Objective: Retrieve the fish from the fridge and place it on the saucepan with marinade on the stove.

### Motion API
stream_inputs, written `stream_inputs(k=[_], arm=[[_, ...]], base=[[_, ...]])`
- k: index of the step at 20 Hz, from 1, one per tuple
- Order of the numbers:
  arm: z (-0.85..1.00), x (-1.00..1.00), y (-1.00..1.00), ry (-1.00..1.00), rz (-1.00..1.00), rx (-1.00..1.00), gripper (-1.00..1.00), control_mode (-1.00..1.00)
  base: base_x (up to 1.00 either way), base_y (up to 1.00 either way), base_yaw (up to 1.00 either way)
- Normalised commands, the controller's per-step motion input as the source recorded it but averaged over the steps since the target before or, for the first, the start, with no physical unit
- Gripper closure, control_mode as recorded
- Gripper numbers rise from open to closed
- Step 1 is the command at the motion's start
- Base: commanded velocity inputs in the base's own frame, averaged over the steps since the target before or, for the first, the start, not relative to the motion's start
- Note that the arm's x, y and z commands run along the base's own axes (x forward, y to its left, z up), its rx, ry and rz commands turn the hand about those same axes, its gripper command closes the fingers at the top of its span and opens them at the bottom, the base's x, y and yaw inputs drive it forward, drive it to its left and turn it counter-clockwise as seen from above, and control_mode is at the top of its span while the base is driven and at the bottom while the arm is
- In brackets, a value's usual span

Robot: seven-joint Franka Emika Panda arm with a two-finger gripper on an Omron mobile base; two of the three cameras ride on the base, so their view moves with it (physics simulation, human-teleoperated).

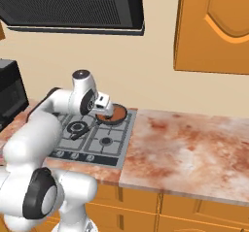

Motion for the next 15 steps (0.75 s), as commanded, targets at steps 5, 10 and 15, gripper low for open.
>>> stream_inputs(k=[5,10,15], arm=[[0.77,-1.0,0.0,0.14,0.0,0.03,-1.0,-1.0],[0.57,-1.0,0.01,0.0,0.0,0.01,-1.0,-1.0],[0.68,-0.87,0.19,-0.03,0.0,0.0,-1.0,-1.0]], base=[[0.0,0.0,0.0],[0.0,0.0,0.0],[0.0,0.0,0.0]])
